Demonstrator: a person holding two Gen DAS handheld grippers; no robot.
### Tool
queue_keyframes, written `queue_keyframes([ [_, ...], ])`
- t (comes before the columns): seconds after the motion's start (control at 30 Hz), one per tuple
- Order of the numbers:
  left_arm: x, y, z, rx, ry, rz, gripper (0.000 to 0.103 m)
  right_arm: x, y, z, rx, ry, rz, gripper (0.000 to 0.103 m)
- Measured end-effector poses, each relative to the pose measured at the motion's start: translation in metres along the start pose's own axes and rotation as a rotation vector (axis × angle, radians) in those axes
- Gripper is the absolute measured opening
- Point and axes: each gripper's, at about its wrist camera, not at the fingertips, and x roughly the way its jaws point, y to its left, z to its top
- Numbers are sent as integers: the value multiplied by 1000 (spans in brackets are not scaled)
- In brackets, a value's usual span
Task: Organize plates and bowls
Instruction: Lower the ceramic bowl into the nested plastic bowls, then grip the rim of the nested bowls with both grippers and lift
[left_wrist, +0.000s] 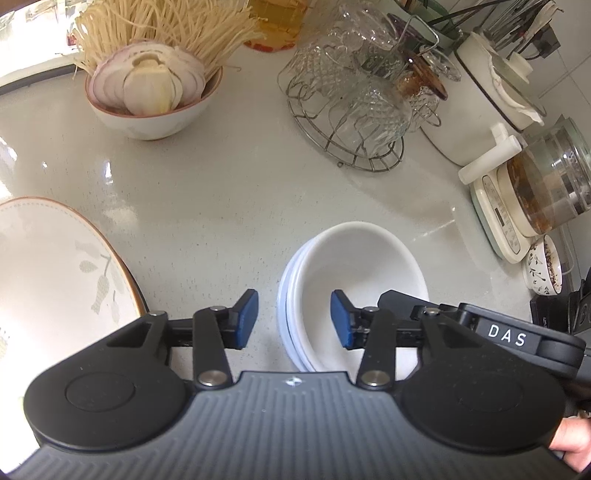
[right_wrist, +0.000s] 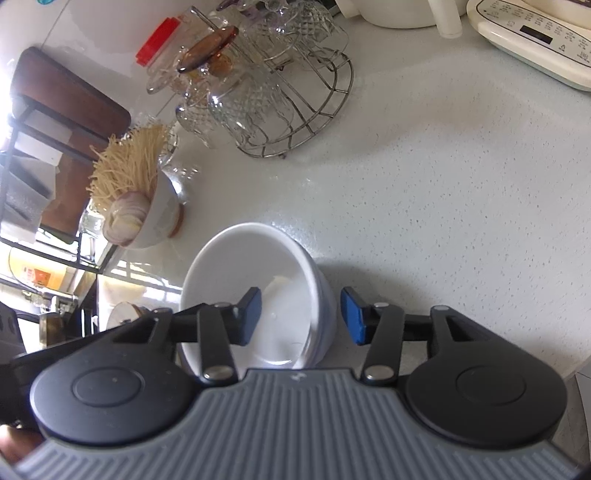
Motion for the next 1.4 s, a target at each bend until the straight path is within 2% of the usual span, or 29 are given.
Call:
queue_keyframes([
  [0.13, 4, 1, 1, 0, 8, 9, 38, 5, -1, -2, -4, 18, -5, 37],
  [0.27, 8, 3, 1, -6, 16, 9, 21, 7, -2, -2, -13, 17, -10, 35],
  [0.4, 12, 5, 1, -9, 24, 1, 17, 10, -3, -2, -13, 15, -13, 33],
  [0.77, 21, 6, 2, -6, 45, -18, 18, 18, -7, -3, 6, 22, -34, 23],
  [1.4, 9, 6, 3, 40, 36, -48, 18, 3, 2, -7, -8, -10, -42, 22],
])
